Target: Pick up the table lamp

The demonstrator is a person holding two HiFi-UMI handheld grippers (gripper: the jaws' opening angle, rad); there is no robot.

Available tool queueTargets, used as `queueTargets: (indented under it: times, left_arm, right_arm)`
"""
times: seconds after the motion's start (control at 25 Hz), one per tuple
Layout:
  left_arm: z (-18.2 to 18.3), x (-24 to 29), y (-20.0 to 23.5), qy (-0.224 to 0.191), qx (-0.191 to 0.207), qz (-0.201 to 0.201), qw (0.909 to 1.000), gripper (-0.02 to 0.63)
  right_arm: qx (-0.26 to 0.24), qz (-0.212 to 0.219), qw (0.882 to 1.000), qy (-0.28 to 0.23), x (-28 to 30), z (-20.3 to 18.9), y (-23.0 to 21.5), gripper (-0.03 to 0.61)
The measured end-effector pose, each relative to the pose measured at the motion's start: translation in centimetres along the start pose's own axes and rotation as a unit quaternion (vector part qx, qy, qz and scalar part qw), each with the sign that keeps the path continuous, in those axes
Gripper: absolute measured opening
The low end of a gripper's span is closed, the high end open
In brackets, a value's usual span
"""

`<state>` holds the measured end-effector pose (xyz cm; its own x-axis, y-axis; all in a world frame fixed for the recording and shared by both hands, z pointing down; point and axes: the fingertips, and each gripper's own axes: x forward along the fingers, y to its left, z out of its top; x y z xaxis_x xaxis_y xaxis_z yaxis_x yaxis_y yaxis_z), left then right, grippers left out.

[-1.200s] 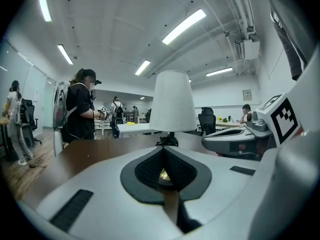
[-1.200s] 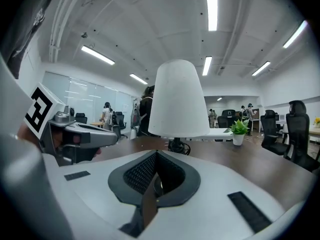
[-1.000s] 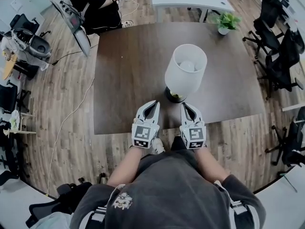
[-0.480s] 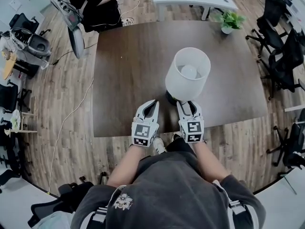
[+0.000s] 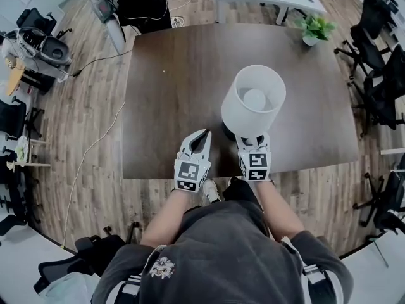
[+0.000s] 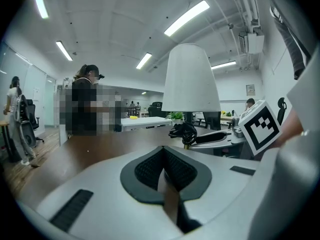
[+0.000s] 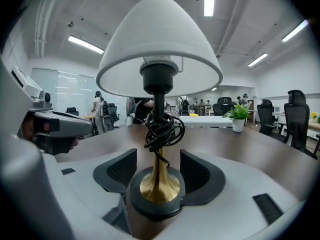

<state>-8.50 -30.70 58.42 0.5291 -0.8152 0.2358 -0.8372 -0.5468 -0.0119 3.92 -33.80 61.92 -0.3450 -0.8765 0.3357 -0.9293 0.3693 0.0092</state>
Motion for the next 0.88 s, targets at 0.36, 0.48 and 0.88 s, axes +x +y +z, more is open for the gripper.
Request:
queueTargets:
  times: [0.36,0.48,0.88]
  left_arm:
    - [0.2,0.9,0.7,0.000,-0.001,0.008,1.0000,0.006]
    - [0.5,1.1,1.0,-0.001,-0.004,0.015,0.9999,0.006]
    - [-1.0,2.1,1.5,0.003,-0.011,0.011,0.9999,0.006]
  right_arm:
    - [-0.002,0.002,1.000,-0.006,2.7,0.5,0.0,0.281]
    - [-0.004,0.002,1.000,-0.008,3.1,0.3,0.0,0.279]
    - [-0.039,-0.026,0.998,-0.033,3.6,0.7,-0.1,0.125]
